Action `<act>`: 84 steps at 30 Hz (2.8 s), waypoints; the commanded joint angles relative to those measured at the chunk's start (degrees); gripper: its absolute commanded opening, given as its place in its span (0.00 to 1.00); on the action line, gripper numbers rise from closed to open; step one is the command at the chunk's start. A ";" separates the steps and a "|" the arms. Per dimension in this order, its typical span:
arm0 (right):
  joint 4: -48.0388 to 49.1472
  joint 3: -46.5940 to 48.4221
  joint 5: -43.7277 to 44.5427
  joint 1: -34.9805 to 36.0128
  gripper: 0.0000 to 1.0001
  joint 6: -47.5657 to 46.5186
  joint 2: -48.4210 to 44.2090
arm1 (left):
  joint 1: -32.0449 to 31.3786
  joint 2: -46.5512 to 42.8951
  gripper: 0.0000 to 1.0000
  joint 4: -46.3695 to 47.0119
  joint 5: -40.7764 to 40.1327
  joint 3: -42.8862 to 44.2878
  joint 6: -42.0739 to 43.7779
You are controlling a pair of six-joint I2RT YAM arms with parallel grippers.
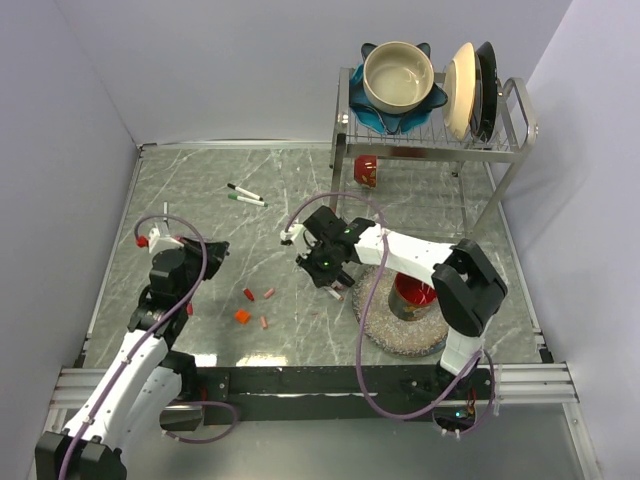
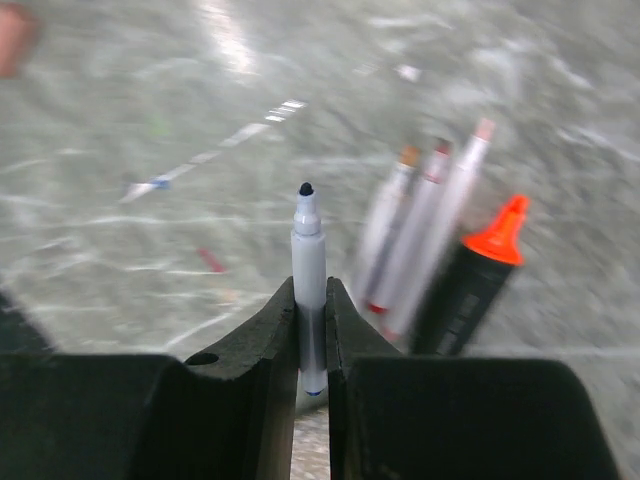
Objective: Open the pen caps
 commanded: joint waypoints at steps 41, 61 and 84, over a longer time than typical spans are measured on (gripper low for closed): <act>-2.32 4.72 12.08 -2.05 0.30 -0.33 5.61 | 0.23 -2.26 0.01 -3.06 9.11 -8.25 0.22; -2.50 4.81 7.69 -2.67 0.46 -1.12 -0.19 | -1.52 9.78 0.02 -17.31 8.41 -1.04 1.98; -2.15 4.46 5.49 -3.28 0.50 -1.30 -3.45 | -4.78 16.46 0.46 -21.88 2.08 3.35 1.62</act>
